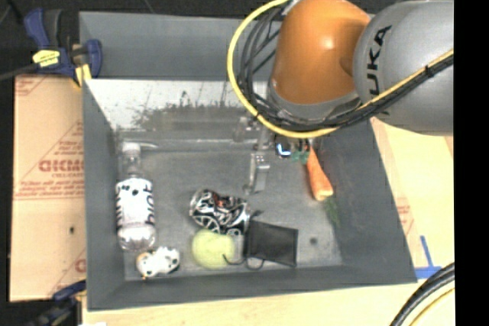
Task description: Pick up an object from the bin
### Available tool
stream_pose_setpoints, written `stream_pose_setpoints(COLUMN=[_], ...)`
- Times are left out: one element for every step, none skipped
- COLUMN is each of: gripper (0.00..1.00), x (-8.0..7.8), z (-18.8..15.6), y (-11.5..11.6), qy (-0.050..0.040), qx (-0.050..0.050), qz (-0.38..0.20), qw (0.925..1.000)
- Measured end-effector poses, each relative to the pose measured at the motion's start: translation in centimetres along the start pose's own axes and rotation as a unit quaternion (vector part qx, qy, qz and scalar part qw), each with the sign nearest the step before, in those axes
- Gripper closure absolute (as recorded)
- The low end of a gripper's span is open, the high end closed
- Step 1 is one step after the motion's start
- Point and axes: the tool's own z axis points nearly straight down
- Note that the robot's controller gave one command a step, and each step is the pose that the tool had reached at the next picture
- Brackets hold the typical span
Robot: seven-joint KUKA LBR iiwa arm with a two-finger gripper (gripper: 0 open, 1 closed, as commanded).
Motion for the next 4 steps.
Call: stream_pose_setpoints(gripper=[0.00,0.00,0.00,0.00], x=[-0.1,1.0,2.2,2.7], z=[-0.5,5.3,9.1,11.4], y=[0.0,-0.1,-0.5,0.0], qy=[-0.0042,-0.0055,-0.0012,-0.0069], qx=[0.000,-0.001,0.000,0.000], qz=[0.001,0.006,0.001,-0.023], qw=[1.0000,1.0000,1.0000,0.9997])
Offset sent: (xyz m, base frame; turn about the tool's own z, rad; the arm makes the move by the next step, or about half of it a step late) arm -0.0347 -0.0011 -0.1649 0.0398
